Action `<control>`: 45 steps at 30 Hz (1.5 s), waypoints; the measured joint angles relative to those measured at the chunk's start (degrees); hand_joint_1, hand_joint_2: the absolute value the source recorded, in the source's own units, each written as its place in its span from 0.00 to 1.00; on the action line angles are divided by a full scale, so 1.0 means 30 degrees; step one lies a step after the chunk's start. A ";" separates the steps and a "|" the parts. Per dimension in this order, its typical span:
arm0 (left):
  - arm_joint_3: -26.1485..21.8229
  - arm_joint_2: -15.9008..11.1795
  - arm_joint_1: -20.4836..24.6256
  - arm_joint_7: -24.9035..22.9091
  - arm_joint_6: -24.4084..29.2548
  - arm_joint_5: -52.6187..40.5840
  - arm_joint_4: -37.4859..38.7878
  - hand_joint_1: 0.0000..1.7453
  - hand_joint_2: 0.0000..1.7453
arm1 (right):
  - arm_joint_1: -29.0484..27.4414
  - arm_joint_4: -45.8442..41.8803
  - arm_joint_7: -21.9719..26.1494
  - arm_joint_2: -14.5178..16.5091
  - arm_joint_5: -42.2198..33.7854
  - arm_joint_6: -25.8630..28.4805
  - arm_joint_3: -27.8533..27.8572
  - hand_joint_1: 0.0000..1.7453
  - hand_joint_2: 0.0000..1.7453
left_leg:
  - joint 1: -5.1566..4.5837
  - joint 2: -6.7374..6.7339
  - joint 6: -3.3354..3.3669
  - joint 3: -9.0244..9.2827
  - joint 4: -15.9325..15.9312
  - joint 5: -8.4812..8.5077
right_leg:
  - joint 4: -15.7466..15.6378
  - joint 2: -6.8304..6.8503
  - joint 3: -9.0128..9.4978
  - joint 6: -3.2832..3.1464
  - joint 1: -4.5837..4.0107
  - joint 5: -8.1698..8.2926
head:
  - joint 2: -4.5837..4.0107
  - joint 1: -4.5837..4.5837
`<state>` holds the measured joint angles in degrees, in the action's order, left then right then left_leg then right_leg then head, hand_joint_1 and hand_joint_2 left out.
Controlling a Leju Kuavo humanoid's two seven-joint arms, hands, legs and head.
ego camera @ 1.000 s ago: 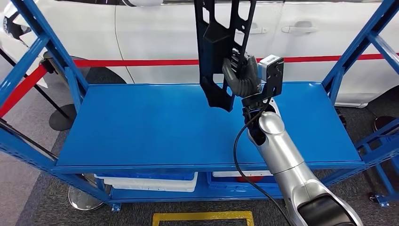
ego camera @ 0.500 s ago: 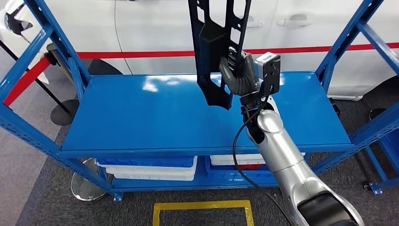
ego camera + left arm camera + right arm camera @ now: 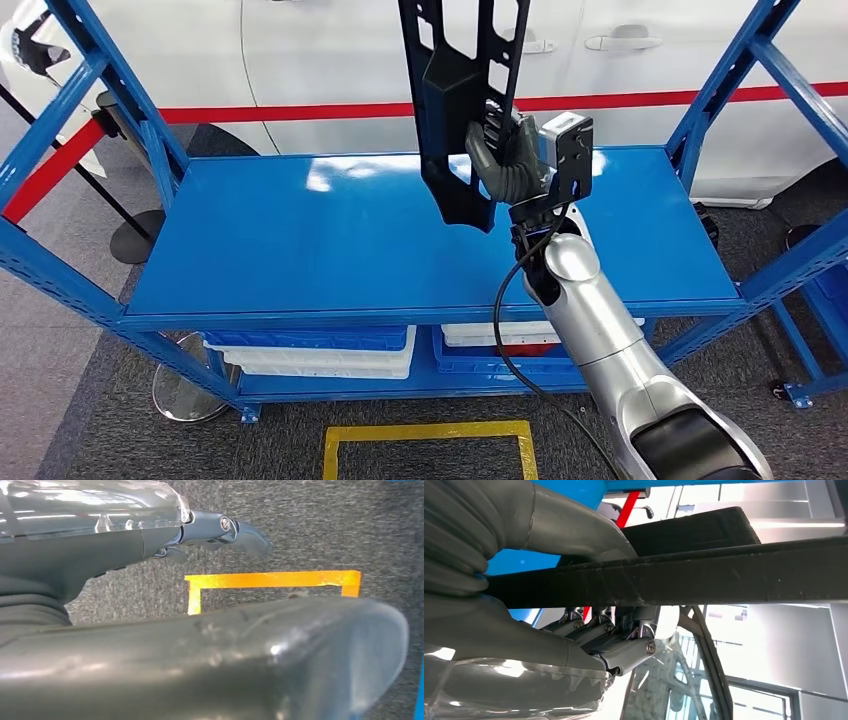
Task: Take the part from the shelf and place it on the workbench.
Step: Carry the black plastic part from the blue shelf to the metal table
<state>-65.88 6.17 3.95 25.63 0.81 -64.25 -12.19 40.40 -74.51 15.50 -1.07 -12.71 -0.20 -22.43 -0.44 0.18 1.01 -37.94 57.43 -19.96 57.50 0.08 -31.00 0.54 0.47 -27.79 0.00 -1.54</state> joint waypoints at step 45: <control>-0.0018 0.0058 0.0100 -0.0734 -0.0078 -0.0304 -0.0046 0.00 0.00 | -0.0003 -0.0561 0.0053 0.0606 0.0126 0.1539 0.0026 1.00 1.00 | 0.0019 -0.0204 -0.0037 -0.0361 0.0455 -0.0100 | 0.0560 0.0027 0.0452 0.0130 0.0012 -0.0752 | 0.0000 -0.0024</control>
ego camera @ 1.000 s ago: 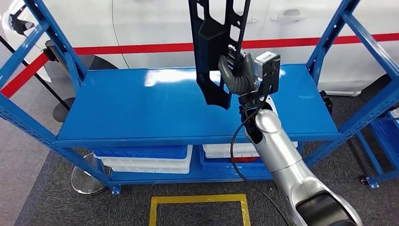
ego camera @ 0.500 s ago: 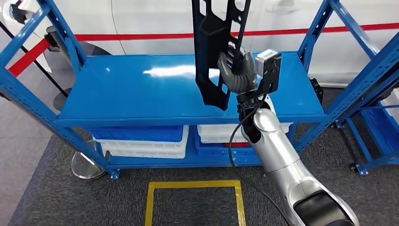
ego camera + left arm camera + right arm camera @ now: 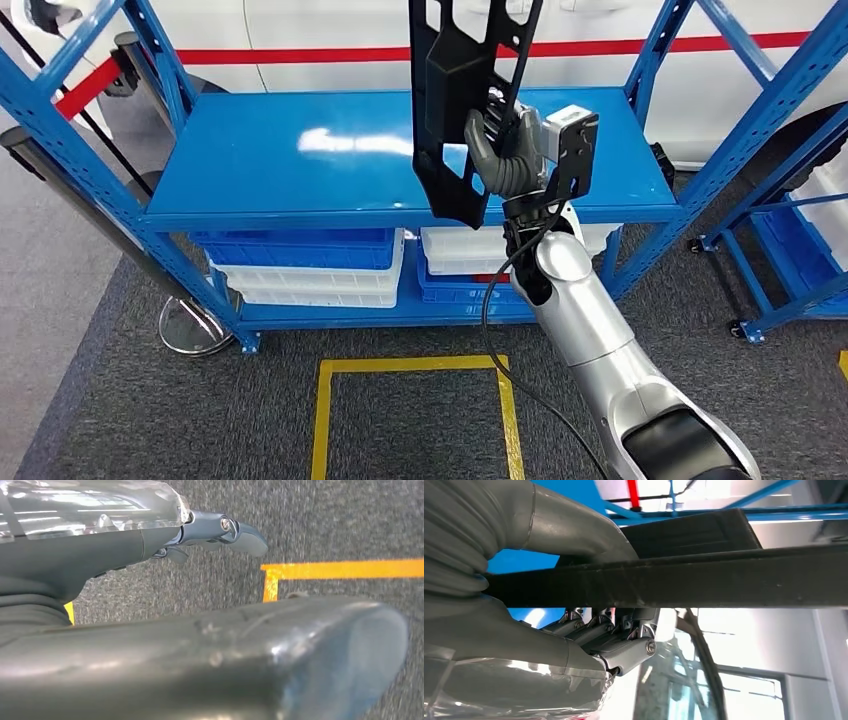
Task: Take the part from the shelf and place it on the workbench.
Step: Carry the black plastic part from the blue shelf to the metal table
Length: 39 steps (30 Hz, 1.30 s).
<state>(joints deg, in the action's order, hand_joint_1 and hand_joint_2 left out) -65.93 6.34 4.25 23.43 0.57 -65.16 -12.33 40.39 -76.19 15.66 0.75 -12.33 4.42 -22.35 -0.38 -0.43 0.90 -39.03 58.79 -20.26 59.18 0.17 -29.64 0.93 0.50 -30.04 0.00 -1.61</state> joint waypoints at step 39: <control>-0.0364 -0.0016 -0.0117 -0.0435 -0.0663 0.0328 0.0004 0.00 0.00 | -0.0655 0.0031 -0.0301 -0.0659 -0.0856 0.0038 0.0499 1.00 1.00 | 0.0289 0.0205 -0.0900 -0.1146 0.4975 -0.3753 | -0.0576 0.0178 -0.1525 -0.0760 0.0067 0.1798 | 0.0000 -0.0042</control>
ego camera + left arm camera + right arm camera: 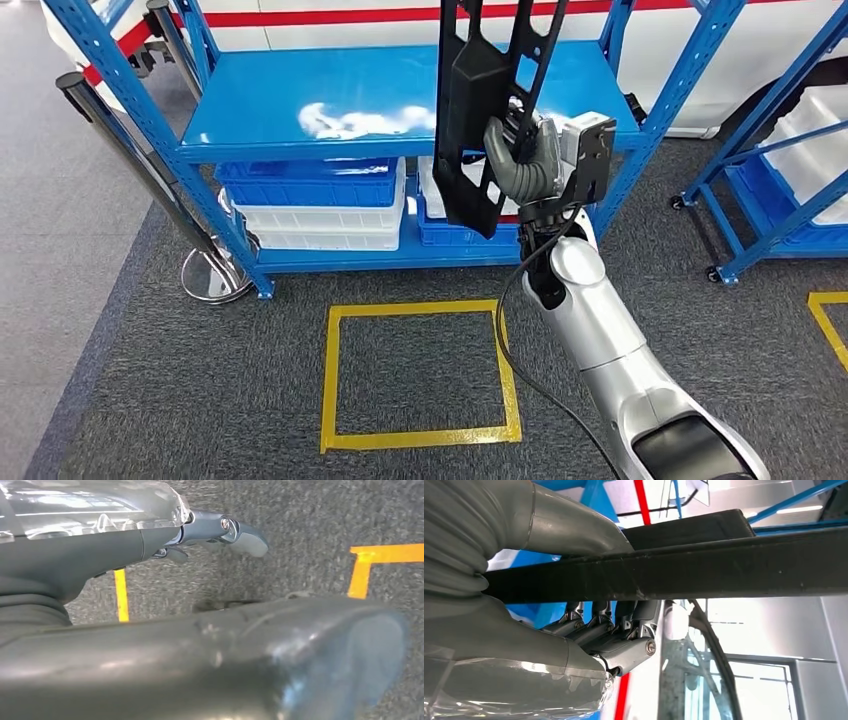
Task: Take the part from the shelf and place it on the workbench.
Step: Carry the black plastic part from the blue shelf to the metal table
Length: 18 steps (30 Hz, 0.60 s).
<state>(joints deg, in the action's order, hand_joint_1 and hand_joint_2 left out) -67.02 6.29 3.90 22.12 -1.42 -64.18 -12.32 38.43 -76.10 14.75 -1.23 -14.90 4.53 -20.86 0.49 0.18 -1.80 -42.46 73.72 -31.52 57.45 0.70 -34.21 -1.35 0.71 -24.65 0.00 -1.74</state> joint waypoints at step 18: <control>0.0545 0.0706 -0.0593 0.0534 0.0943 -0.1641 0.0004 0.00 0.00 | -0.1537 -0.0177 0.0319 -0.1743 -0.0146 0.0299 0.1056 1.00 1.00 | -0.0133 -0.0009 0.1058 0.2159 -0.5243 0.2863 | 0.4706 -0.0168 -0.1386 0.0998 0.0109 -0.1688 | 0.0000 0.0066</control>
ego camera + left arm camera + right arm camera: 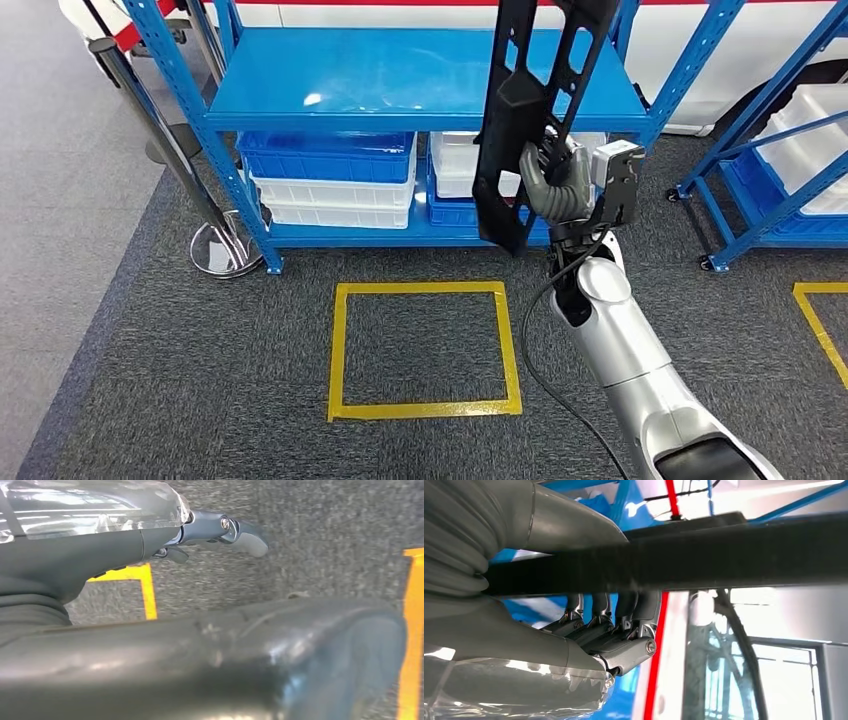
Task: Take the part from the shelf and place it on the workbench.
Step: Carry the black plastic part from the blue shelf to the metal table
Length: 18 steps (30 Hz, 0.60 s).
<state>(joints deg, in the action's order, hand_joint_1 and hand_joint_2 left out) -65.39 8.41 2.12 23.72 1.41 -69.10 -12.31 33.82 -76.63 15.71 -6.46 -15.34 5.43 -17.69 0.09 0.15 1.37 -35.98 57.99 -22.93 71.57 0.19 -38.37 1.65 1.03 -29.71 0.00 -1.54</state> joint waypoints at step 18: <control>0.0139 -0.0263 0.0078 -0.0439 -0.0357 -0.0144 -0.0007 0.00 0.00 | -0.0076 -0.0497 -0.0288 -0.0152 0.0151 -0.0324 0.0084 1.00 1.00 | -0.0036 0.0056 -0.0767 0.2070 0.0980 -0.1999 | -0.4024 0.0156 -0.0122 -0.0758 -0.0119 0.2576 | 0.0000 -0.0049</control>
<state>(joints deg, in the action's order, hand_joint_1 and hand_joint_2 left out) -64.98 7.62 2.36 22.40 0.34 -69.53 -12.33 33.59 -78.12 14.85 -6.91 -14.88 4.45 -17.44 -0.02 0.32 -0.93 -29.77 60.93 -28.93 59.49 0.66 -38.74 -0.63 0.67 -21.99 0.00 -1.69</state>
